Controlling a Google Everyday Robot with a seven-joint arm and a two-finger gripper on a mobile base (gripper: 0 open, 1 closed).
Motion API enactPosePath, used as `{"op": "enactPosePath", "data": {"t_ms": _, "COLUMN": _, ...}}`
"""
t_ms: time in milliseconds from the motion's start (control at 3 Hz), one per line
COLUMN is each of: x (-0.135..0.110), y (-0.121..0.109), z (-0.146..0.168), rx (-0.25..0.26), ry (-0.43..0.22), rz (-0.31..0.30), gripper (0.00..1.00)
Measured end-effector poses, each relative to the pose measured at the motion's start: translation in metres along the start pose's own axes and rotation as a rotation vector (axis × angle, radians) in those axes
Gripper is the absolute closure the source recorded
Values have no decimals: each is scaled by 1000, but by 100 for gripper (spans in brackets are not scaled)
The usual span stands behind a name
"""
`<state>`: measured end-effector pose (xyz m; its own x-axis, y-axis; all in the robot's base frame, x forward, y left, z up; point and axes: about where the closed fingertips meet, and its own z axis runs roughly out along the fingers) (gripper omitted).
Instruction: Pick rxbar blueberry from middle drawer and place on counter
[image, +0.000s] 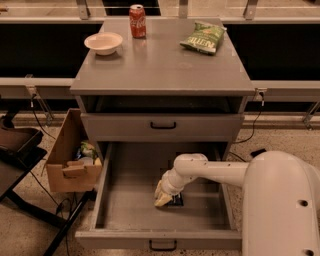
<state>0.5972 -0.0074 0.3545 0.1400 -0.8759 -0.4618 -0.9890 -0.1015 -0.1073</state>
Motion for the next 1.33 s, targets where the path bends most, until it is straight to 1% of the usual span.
{"op": "enactPosePath", "data": {"t_ms": 333, "x": -2, "y": 1, "z": -3, "rx": 0, "ry": 0, "rz": 0, "gripper": 100}}
{"op": "enactPosePath", "data": {"t_ms": 667, "x": -2, "y": 1, "z": -3, "rx": 0, "ry": 0, "rz": 0, "gripper": 100}}
{"op": "enactPosePath", "data": {"t_ms": 1000, "x": -10, "y": -3, "z": -13, "rx": 4, "ry": 14, "rz": -21, "gripper": 100}}
{"op": "enactPosePath", "data": {"t_ms": 1333, "x": -24, "y": -3, "z": -83, "rx": 17, "ry": 116, "rz": -71, "gripper": 100}}
